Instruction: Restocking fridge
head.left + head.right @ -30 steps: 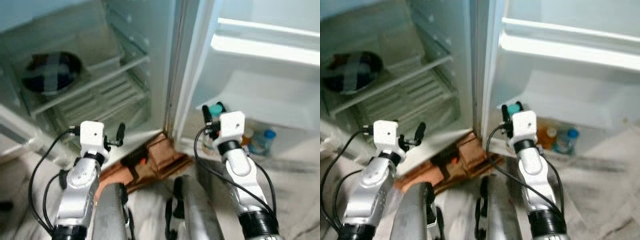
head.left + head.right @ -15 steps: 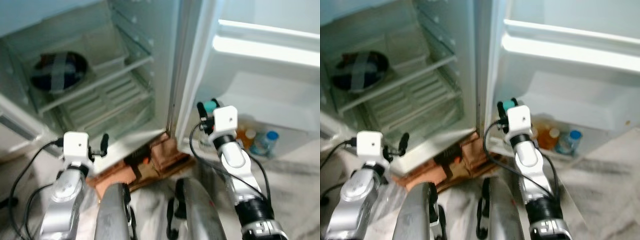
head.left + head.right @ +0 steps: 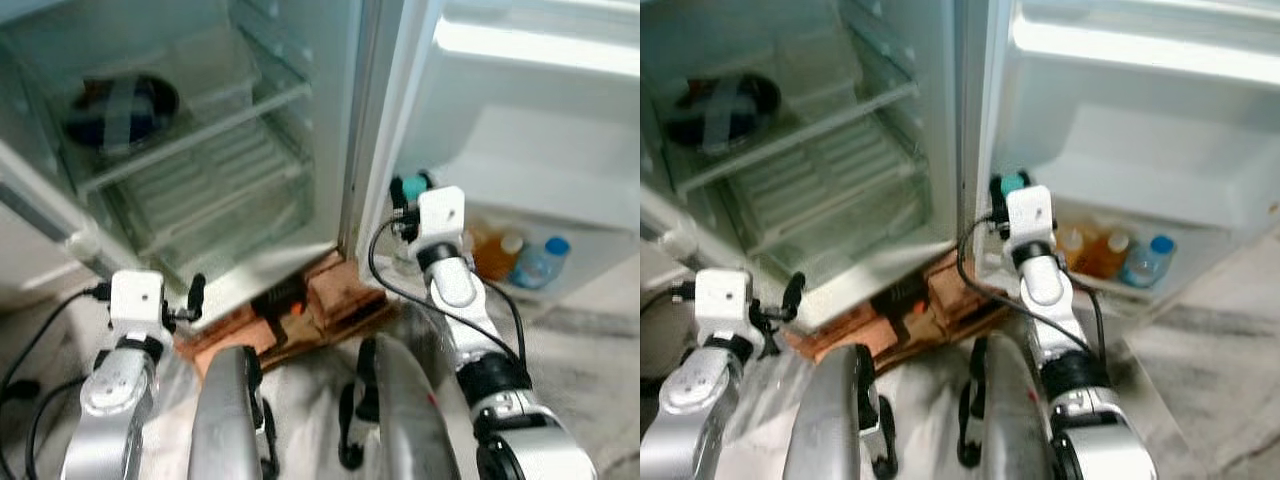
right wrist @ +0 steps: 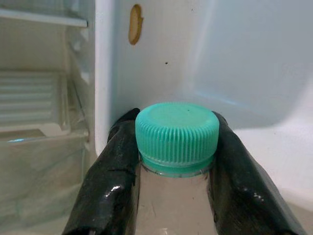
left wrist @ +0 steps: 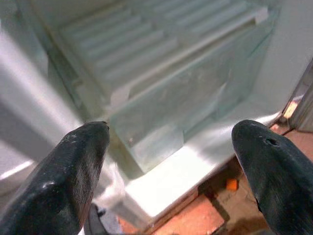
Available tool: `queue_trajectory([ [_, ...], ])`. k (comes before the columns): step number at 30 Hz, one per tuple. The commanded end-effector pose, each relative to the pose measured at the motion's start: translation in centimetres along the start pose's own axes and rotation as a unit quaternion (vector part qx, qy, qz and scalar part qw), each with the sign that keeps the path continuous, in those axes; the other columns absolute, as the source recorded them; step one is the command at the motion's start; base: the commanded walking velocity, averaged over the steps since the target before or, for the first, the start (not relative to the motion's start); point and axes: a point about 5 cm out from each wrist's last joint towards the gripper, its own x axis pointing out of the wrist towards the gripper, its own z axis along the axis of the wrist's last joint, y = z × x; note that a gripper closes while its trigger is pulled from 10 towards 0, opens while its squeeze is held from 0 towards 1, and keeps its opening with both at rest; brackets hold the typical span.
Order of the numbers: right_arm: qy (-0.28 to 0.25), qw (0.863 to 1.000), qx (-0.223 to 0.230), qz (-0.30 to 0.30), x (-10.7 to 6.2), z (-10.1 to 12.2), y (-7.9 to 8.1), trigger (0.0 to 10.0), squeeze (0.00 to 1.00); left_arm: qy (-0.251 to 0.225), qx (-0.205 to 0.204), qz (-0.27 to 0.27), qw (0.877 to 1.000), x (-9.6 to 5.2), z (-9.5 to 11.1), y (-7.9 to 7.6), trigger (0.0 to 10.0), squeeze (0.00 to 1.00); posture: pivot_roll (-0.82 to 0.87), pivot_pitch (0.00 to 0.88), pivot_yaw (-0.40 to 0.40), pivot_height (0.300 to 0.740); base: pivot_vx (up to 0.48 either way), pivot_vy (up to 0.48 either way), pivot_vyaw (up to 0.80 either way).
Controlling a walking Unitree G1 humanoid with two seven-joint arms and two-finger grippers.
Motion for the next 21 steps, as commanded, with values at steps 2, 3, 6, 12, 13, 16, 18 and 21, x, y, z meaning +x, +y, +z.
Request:
queue_trajectory([
  [2, 0.038, 0.999, -0.004, 0.002, -0.7, -1.7, 0.3, 10.0, 0.00, -0.001, 0.006, 0.002, 1.000, -0.3, 0.5, 0.5, 10.0, 0.00, 0.16, 0.265, 0.026, 0.559, 0.000, 0.000, 0.00],
  [3, 0.033, 0.999, -0.009, 0.004, -0.6, -1.6, 0.3, 10.0, 0.00, -0.001, 0.007, 0.004, 1.000, -0.3, 0.6, 0.5, 10.0, 0.00, 0.17, 0.269, 0.027, 0.559, 0.000, 0.000, 0.00],
  [6, 0.021, 1.000, -0.020, 0.005, -0.2, -1.2, 0.5, 10.0, 0.00, -0.004, 0.008, 0.004, 1.000, -0.4, 0.8, 0.6, 10.0, 0.00, 0.17, 0.275, 0.030, 0.559, 0.000, 0.000, 0.00],
  [12, -0.009, 0.997, -0.075, -0.001, 1.2, -0.1, 0.3, 10.0, 0.00, -0.005, 0.008, -0.003, 1.000, -0.9, 1.2, 0.4, 10.0, 0.00, 0.19, 0.318, 0.046, 0.559, 0.000, 0.000, 0.00],
  [13, -0.019, 0.996, -0.086, -0.007, 1.5, 0.3, 0.1, 10.0, 0.00, -0.006, 0.007, -0.004, 1.000, -1.2, 1.4, 0.4, 10.0, 0.00, 0.20, 0.328, 0.049, 0.559, 0.000, 0.000, 0.00],
  [16, -0.031, 0.993, -0.109, -0.015, 2.1, 0.8, 0.2, 10.0, 0.00, -0.004, 0.009, -0.005, 1.000, -1.8, 1.5, 0.6, 10.0, 0.00, 0.21, 0.350, 0.057, 0.559, 0.000, 0.000, 0.00],
  [18, -0.032, 0.992, -0.118, -0.015, 2.2, 0.8, 0.3, 10.0, 0.00, -0.002, 0.010, -0.005, 1.000, -2.0, 1.5, 0.6, 10.0, 0.00, 0.22, 0.354, 0.059, 0.559, 0.000, 0.000, 0.00],
  [21, -0.008, 0.994, -0.105, -0.017, 2.2, 0.1, 0.6, 10.0, 0.00, 0.005, 0.013, -0.007, 1.000, -2.5, 1.5, 0.8, 10.0, 0.00, 0.24, 0.372, 0.064, 0.559, 0.000, 0.000, 0.00],
])
